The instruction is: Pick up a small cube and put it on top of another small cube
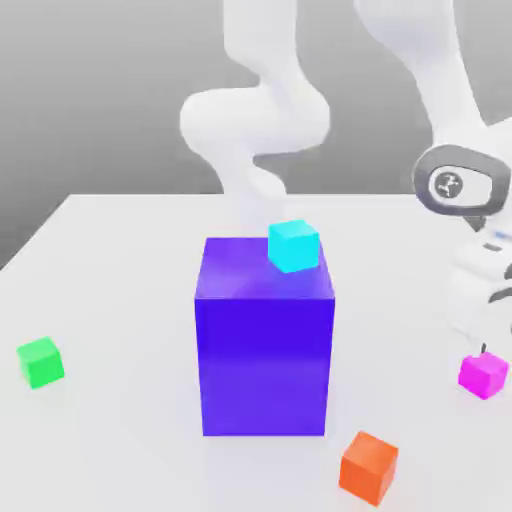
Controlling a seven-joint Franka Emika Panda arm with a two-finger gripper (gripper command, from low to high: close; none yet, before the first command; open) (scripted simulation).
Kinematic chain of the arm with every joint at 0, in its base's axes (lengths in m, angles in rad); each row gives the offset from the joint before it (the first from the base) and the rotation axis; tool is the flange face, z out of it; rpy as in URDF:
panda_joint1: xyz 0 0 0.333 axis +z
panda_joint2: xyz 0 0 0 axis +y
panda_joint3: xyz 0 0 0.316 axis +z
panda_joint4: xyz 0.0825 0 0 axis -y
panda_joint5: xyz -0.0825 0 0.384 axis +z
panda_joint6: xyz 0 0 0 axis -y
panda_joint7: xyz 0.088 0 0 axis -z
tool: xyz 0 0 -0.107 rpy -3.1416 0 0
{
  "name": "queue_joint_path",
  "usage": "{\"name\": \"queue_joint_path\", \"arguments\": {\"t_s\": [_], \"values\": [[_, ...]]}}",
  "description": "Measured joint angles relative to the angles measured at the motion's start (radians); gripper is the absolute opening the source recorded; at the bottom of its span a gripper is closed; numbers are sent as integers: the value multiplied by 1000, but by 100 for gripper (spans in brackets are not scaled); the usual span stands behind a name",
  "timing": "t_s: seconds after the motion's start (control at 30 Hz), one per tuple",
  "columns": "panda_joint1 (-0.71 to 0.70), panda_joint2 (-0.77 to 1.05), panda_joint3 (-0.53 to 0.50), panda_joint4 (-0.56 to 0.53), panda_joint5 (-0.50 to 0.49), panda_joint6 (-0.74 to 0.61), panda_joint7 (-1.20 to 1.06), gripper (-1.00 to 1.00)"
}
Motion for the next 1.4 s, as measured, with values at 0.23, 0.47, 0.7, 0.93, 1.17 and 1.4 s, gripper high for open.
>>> {"name": "queue_joint_path", "arguments": {"t_s": [0.23,0.47,0.7,0.93,1.17,1.4], "values": [[167,180,-200,49,-206,118,161,-100],[166,179,-199,49,-207,120,162,-100],[24,6,-12,-5,14,8,-7,-100],[-145,-23,-126,20,57,-28,-70,-100],[-350,-66,-311,12,96,-55,-106,-100],[-548,-120,-488,-2,157,-76,-154,-100]]}}
